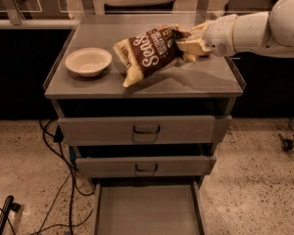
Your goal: Pick brown chip bag from bottom drawer and place on counter
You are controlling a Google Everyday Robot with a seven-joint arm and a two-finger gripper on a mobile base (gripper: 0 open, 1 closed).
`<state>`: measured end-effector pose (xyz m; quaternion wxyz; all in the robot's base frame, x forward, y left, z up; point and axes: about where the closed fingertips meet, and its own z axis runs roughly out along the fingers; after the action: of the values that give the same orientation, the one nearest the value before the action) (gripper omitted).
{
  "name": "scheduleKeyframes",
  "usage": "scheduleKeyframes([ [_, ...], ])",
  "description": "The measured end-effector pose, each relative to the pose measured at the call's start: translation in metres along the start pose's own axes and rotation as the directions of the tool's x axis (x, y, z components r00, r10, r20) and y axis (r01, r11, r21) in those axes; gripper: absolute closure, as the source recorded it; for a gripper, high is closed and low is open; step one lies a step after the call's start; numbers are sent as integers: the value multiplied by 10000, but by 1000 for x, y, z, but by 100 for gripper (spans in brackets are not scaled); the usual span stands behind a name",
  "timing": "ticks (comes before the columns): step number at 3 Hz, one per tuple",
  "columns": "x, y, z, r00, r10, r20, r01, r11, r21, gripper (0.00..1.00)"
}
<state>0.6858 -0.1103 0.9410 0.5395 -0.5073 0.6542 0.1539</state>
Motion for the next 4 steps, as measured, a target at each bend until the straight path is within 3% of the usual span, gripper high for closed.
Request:
scheduleKeyframes([
  [1,6,-20,11,9996,198,-201,-194,9996,208,100],
  [2,43,-13,15,9966,680,-468,-673,9976,165,100],
  [3,69,-5,21,9953,771,-585,-773,9970,0,100],
  [4,68,-6,21,9953,771,-585,-773,9970,0,82],
])
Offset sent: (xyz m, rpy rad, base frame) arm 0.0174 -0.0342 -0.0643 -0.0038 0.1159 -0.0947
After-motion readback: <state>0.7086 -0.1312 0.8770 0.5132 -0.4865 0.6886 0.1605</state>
